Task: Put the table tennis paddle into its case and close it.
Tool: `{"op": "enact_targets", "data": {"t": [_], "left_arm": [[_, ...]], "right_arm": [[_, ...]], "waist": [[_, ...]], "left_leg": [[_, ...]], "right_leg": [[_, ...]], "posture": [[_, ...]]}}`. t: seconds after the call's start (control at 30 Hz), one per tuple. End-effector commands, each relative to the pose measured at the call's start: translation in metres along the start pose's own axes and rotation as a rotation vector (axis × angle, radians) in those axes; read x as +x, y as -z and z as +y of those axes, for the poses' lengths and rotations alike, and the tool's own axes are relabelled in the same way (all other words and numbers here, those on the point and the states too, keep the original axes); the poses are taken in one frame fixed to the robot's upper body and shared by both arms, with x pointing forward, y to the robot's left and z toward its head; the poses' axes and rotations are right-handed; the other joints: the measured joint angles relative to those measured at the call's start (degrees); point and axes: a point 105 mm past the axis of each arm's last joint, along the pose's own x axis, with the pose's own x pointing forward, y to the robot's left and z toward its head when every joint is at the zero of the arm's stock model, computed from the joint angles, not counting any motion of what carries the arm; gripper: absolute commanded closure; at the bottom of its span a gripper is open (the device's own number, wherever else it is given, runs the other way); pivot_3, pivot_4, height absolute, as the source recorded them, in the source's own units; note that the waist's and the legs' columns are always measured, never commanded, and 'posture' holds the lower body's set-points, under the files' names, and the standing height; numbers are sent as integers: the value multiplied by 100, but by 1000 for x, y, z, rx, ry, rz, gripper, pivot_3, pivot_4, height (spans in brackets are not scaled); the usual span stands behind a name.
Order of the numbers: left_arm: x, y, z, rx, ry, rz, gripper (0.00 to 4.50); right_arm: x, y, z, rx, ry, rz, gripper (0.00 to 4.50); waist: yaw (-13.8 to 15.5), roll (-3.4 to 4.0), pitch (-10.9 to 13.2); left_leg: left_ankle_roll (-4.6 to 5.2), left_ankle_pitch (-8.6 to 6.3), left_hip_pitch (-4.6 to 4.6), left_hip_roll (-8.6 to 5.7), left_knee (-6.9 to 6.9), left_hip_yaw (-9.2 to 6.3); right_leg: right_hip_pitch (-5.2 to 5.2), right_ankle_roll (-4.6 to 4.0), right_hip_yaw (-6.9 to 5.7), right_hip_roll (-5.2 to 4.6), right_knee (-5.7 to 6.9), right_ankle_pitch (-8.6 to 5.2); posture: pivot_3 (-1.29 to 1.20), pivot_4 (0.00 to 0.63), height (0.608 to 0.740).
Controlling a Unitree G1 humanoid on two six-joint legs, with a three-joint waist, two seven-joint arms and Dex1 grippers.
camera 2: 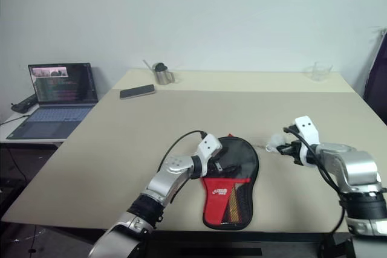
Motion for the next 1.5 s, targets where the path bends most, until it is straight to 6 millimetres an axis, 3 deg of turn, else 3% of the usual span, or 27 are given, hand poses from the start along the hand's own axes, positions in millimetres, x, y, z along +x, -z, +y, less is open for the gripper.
{"op": "enact_targets", "data": {"t": [0.03, 0.3, 0.5, 0.67, 0.77, 0.93, 1.03, 1.23, 1.3, 1.4, 1.5], "left_arm": [[3, 17, -5, 2, 25, 73, 0], [8, 16, -8, 14, 48, 77, 0], [10, 18, -8, 26, 49, 95, 0], [20, 13, -10, 31, 49, 101, 0], [24, 14, -12, 35, 53, 108, 0], [24, 16, -16, 41, 65, 113, 0], [22, 17, -15, 40, 65, 116, 0], [19, 20, -14, 40, 60, 125, 0], [19, 21, -14, 40, 59, 126, 0], [20, 21, -14, 41, 67, 128, 0], [21, 19, -14, 47, 75, 128, 0]], "right_arm": [[-19, -8, 7, -100, -54, -34, 4497], [-45, 11, 33, -351, -253, 11, 4497], [-62, 39, 63, -422, -456, 103, 4497], [-64, 57, 87, -417, -602, 148, 4497], [-61, 69, 91, -466, -617, 195, 4497], [-51, 53, 84, -458, -556, 110, 4497], [-63, 37, 80, -367, -566, 38, 3957], [-76, 15, 61, -291, -463, -58, 1888], [-76, 8, 51, -288, -398, -83, 1160], [-58, 8, 41, -408, -294, -48, 55], [-46, 19, 41, -493, -333, 29, 22]], "waist": [[-8, -1, 1], [5, -7, 4], [13, -13, 7], [-2, -25, 14], [-1, -27, 15], [-1, -29, 16], [5, -28, 16], [4, -28, 14], [4, -27, 14], [-8, -24, 11], [-9, -25, 11]], "left_leg": [[1, -1, 8, 1, 0, 1], [0, -2, 12, 1, 1, -4], [-1, -3, 12, -1, 1, -9], [2, -5, 23, 7, 1, -10], [1, -5, 26, 7, 1, -12], [-1, -4, 26, 7, 1, -13], [-1, -4, 22, 8, 0, -18], [0, -6, 17, 8, -2, -22], [2, -7, 17, 8, -2, -22], [3, -7, 19, 9, -3, -20], [3, -7, 20, 10, -4, -21]], "right_leg": [[7, 2, 0, 0, -1, -1], [17, 32, -3, -1, -7, -19], [22, 45, -7, -6, -13, -27], [40, 47, -8, -14, -27, -28], [48, 48, -11, -14, -33, -27], [49, 51, -10, -16, -43, -25], [50, 50, -13, -17, -47, -25], [55, 50, -17, -19, -72, -23], [56, 50, -16, -20, -72, -23], [57, 51, -15, -19, -71, -22], [57, 52, -19, -17, -71, -23]], "posture": [[0, 150, 740], [0, 150, 740], [0, 150, 740], [0, 150, 740], [0, 150, 740], [0, 150, 740], [0, 150, 740], [0, 150, 740], [0, 150, 740], [0, 150, 740], [0, 150, 740]]}}
